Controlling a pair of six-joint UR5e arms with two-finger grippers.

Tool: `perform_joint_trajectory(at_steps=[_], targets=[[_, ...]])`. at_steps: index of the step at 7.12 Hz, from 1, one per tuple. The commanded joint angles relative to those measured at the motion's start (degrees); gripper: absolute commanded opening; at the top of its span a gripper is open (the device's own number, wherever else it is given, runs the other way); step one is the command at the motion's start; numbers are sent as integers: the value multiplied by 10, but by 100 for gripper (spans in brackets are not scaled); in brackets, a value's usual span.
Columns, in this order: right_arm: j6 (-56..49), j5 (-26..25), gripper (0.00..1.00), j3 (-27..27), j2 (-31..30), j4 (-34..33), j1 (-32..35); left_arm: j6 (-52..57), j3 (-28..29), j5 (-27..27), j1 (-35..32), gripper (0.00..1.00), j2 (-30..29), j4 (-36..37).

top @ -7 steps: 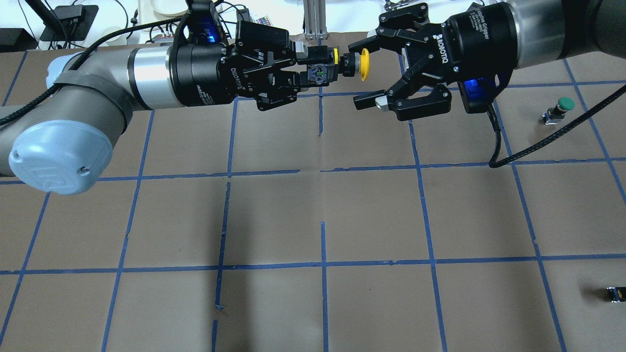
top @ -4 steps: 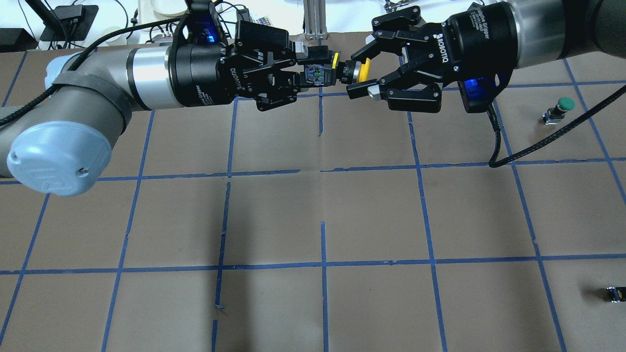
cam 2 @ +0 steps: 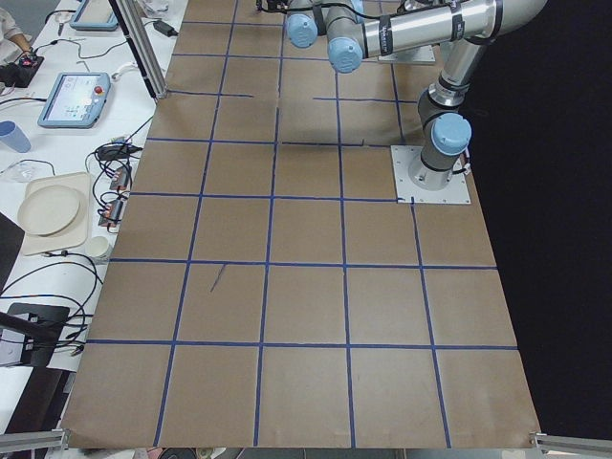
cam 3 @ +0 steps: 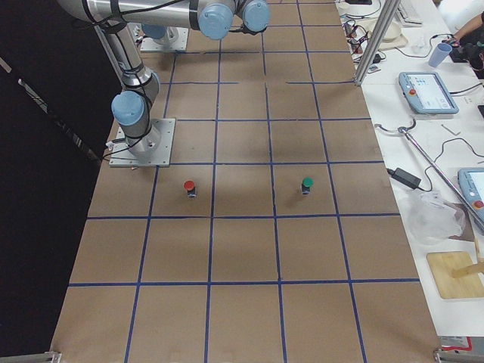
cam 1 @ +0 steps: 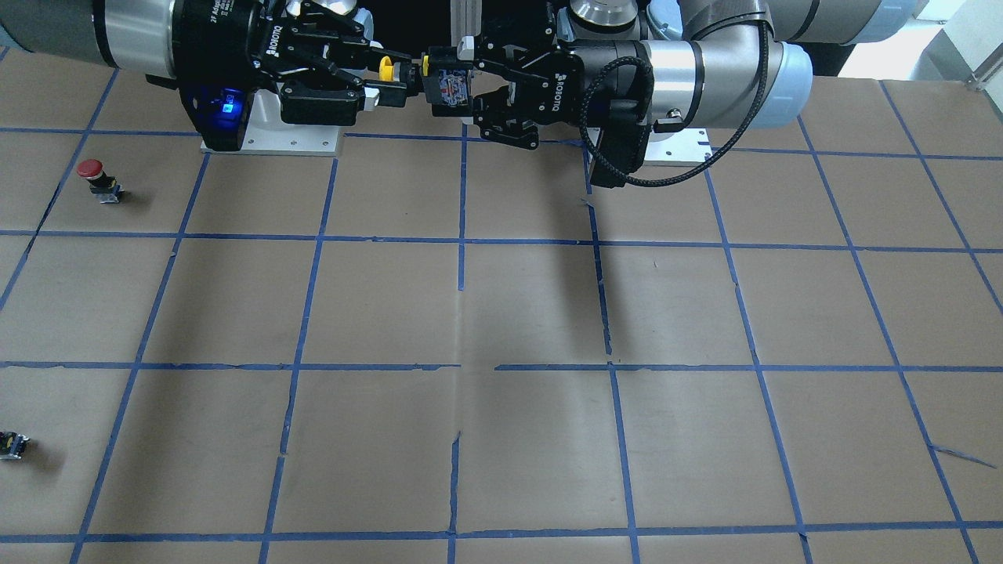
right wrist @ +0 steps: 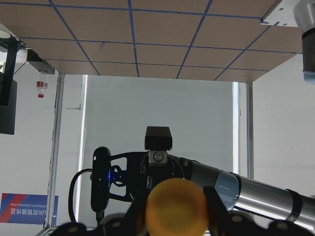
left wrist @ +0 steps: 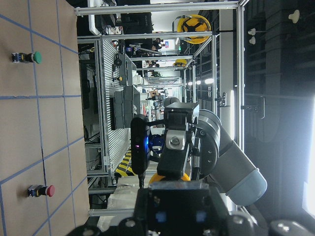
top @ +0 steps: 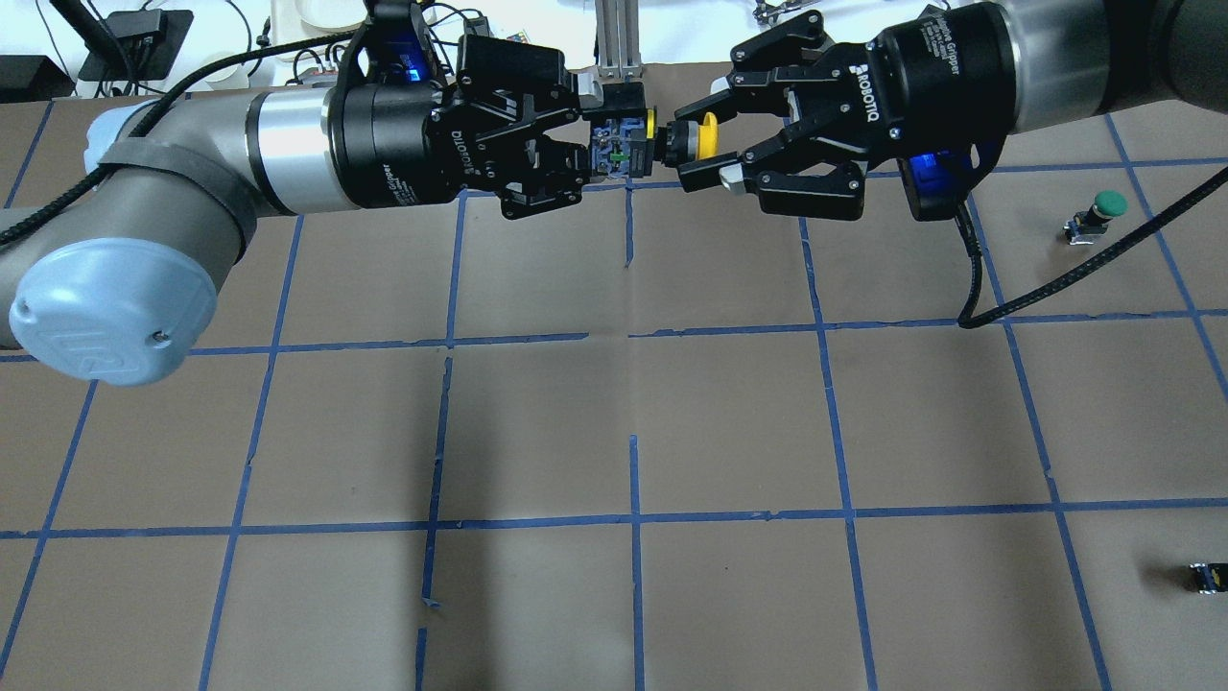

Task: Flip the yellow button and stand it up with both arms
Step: 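Open the left gripper and pull it back while the right gripper holds the button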

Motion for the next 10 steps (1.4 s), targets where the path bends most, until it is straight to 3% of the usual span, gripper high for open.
perform_joint_trajectory(at_steps=[1, 5, 6, 7, 8, 10], targets=[[0, 0, 15, -1, 0, 0, 0, -8, 1, 0, -2, 100, 0, 0], [3, -8, 13, -23, 1, 2, -39, -80, 9, 10, 12, 100, 5, 0], [4, -48, 13, -34, 1, -2, -66, -80, 10, 46, 22, 100, 8, 3], [-7, -112, 13, -41, 1, -10, -94, -80, 10, 117, 32, 100, 14, 16], [-40, -186, 13, -44, 1, -22, -112, -80, 11, 151, 36, 100, 18, 18], [-173, -315, 9, -45, 2, -33, -117, -84, 39, 304, 42, 100, 14, 46]])
